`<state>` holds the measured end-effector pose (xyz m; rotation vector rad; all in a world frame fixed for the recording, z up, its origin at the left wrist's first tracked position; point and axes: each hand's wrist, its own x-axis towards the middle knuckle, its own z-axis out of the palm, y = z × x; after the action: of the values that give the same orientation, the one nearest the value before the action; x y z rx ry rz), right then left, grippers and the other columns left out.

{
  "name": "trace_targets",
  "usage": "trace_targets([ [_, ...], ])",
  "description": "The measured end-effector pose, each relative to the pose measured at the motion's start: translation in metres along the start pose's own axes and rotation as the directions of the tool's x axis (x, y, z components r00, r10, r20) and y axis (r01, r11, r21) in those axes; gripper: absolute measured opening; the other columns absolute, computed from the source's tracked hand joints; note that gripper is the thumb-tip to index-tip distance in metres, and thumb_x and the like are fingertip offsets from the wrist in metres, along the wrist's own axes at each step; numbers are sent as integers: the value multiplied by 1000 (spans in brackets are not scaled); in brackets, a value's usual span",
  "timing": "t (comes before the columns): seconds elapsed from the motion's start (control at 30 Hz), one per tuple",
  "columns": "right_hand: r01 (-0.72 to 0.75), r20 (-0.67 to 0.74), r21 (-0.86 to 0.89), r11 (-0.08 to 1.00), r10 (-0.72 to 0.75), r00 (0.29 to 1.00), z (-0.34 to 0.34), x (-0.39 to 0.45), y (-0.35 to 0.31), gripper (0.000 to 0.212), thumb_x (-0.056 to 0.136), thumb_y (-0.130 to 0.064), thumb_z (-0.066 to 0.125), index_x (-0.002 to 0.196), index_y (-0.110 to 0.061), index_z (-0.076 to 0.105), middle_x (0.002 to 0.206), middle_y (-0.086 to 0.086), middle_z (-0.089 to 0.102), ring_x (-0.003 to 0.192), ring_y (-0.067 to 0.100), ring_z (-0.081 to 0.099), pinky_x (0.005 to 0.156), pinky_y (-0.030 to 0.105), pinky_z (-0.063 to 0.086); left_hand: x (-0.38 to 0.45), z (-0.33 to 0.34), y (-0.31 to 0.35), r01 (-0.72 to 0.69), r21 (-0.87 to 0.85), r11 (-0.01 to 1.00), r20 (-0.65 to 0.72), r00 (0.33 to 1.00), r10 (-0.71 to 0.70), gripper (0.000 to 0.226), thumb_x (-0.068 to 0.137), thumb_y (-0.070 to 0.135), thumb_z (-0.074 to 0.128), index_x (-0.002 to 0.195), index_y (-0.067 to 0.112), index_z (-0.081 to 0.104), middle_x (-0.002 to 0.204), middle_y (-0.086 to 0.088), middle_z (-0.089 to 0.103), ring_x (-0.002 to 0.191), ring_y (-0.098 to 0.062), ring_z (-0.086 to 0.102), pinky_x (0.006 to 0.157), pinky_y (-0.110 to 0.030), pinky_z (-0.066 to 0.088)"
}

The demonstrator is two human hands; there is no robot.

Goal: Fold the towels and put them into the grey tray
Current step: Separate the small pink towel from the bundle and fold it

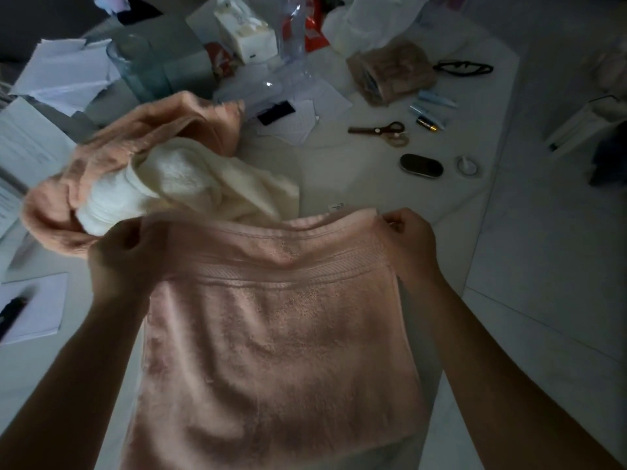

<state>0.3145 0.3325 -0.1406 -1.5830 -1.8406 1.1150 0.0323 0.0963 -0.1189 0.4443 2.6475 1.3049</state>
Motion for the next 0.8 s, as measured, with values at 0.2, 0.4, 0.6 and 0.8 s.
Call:
trace_targets([
  [0.2, -58, 62, -107, 993, 65, 996, 2, -12, 11, 14, 92, -38, 57, 88, -26, 63, 79, -16, 61, 72, -3, 55, 60, 16, 38, -6, 12, -24, -68, 136, 988, 113, 992, 53, 20, 90, 27, 65, 107, 15, 64, 80, 0, 63, 77, -18, 55, 65, -32, 41],
  [0.4, -210, 246, -159, 965, 245, 938, -28, -64, 33, 35, 84, -45, 53, 81, -12, 66, 65, -12, 66, 55, -1, 58, 53, 21, 39, -79, -21, -64, -102, 151, 983, 155, 985, 79, 62, 81, 21, 79, 134, 29, 48, 106, 1, 65, 83, -18, 65, 69, -32, 54],
  [0.6, -302, 530, -83, 950, 299, 793, -45, -87, 46, 15, 88, -40, 66, 92, -28, 74, 85, -16, 76, 77, 2, 72, 64, 16, 53, -130, -63, -91, 173, 295, 940, 230, 942, -245, 75, 49, 75, 62, 107, 27, 61, 97, -9, 67, 78, -25, 65, 79, -47, 54],
  [0.8, -386, 585, 3, 923, 311, 749, -60, -88, 46, 27, 85, -19, 72, 111, -21, 70, 104, -2, 76, 97, 16, 72, 90, 37, 56, -143, -78, -91, 295, 331, 897, 301, 867, -396, 73, 53, 72, 80, 106, 30, 51, 89, -2, 66, 80, -25, 64, 74, -41, 46],
])
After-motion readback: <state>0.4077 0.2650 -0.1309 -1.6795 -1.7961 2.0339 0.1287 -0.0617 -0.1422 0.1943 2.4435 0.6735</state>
